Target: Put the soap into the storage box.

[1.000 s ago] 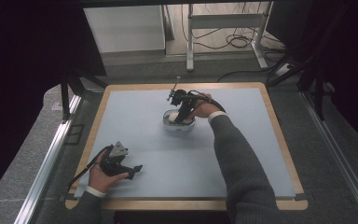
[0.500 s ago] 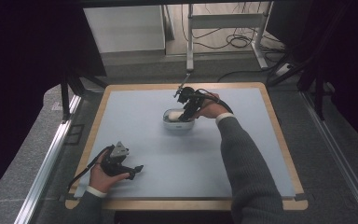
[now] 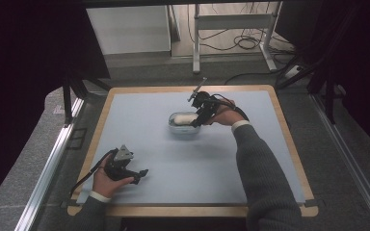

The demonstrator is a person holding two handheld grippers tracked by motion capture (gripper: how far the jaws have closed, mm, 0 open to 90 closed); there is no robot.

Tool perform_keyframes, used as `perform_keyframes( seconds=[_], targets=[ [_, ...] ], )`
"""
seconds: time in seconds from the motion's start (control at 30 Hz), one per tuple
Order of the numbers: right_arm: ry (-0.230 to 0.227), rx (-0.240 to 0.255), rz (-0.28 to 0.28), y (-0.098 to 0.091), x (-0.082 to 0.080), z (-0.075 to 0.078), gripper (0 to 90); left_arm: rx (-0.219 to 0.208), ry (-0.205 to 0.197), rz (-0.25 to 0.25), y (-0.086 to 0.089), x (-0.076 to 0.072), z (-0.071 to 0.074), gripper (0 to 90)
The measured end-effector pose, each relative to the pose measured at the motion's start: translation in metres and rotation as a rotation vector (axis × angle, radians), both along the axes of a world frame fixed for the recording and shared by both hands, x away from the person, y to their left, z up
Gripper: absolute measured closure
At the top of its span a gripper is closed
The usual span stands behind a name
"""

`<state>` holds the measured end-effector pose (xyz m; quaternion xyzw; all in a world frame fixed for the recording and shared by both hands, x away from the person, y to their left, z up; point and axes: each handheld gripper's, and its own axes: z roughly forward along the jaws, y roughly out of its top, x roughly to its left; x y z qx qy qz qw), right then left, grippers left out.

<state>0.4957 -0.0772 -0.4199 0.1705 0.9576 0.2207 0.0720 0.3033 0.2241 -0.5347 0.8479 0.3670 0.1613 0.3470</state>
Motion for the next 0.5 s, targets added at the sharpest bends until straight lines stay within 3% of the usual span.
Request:
perform_keyframes(
  seconds=[0.37, 0.5],
  targets=[
    [0.001, 0.071, -0.108, -0.04, -0.016, -0.01, 35.3, -0.007, -0.007, 0.012, 0.006, -0.005, 0.002, 8.7],
    [0.001, 0.112, -0.184, -0.059, -0.025, -0.016, 33.9, -0.007, -0.008, 0.011, 0.006, -0.006, 0.002, 8.7]
  ],
)
